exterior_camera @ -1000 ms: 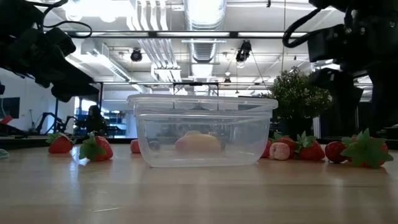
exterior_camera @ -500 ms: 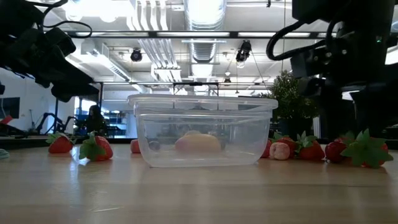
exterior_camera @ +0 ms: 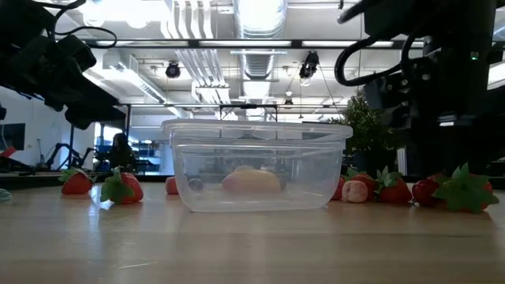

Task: Pick and placing Produce into tupperware
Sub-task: Put the red strawberry into the transparent bin

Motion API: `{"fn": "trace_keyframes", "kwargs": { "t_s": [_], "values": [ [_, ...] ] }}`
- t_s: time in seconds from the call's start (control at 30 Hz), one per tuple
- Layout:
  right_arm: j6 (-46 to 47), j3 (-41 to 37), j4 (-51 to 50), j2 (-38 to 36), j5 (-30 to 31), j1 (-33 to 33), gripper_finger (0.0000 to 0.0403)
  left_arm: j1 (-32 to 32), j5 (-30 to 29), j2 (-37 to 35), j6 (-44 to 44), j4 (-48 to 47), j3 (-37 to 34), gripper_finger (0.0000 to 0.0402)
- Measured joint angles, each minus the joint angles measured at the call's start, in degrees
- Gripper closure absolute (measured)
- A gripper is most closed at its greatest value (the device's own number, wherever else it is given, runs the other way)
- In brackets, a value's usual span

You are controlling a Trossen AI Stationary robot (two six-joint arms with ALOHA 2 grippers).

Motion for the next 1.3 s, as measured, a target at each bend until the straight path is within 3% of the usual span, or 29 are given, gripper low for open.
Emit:
{"fn": "trace_keyframes", "kwargs": {
  "t_s": [0.27,0.5,0.8,1.3],
  "values": [
    [0.9,0.4,-1.5,0.0,-0.2,0.0,0.0270,0.0,0.0,0.0,0.0,0.0,0.0,0.0168],
    [0.9,4.0,-6.8,-1.5,-0.2,0.0,0.0261,0.0,0.0,0.0,0.0,0.0,0.0,0.0168],
    [1.2,14.5,-10.2,-7.1,-0.2,-2.4,0.0260,0.0,0.0,0.0,0.0,0.0,0.0,0.0168],
    [-10.3,34.1,-7.3,10.5,-5.3,-8.5,0.0259,0.0,0.0,0.2,0.0,0.0,0.0,0.0168]
  ]
}}
